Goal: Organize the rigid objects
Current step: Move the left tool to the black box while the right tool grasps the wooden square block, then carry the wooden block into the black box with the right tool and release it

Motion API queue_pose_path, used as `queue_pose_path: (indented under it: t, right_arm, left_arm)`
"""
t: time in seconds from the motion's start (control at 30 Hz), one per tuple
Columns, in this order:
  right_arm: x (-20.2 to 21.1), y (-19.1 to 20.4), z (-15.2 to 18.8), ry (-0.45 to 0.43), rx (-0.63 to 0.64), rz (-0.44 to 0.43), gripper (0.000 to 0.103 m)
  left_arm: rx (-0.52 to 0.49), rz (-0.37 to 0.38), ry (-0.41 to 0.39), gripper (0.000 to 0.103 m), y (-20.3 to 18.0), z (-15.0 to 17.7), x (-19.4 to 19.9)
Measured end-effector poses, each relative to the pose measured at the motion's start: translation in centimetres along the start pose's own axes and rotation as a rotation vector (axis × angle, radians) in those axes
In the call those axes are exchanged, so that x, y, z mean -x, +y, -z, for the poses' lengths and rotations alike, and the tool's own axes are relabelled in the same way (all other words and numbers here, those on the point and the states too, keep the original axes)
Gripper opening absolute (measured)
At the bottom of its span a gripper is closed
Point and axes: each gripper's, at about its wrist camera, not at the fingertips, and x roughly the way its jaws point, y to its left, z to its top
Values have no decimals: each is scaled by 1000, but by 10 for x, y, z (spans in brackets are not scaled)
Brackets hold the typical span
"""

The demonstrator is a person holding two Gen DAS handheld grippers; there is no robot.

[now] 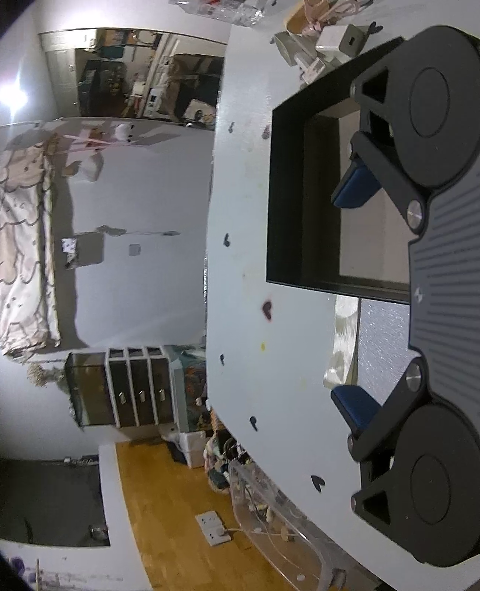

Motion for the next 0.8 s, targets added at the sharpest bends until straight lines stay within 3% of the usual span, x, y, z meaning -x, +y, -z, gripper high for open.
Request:
queue_pose_path:
  t: [0.1, 0.17, 0.23, 0.33, 0.47, 0.63, 0.8]
  right_arm:
    - [-9, 2, -2, 32, 12, 9, 77]
    - [-11, 5, -2, 31, 31, 16, 75]
    - [-9, 6, -2, 30, 41, 1, 66]
    - [-4, 10, -2, 45, 66, 4, 65]
    - [11, 22, -4, 47, 90, -37, 65]
    - [32, 49, -28, -13, 116, -112, 65]
    - [35, 87, -67, -51, 94, -233, 65]
  left_arm:
    - [-6, 3, 46, 74, 1, -5, -18]
    - [1, -8, 63, 68, 1, -4, -26]
    - [11, 1, 84, 61, 2, -4, -33]
    - [25, 5, 110, 47, 5, -2, -43]
    - [53, 13, 129, 20, 11, -1, -49]
    - [65, 64, 128, 6, 14, 0, -49]
    - [61, 81, 114, 3, 14, 0, -49]
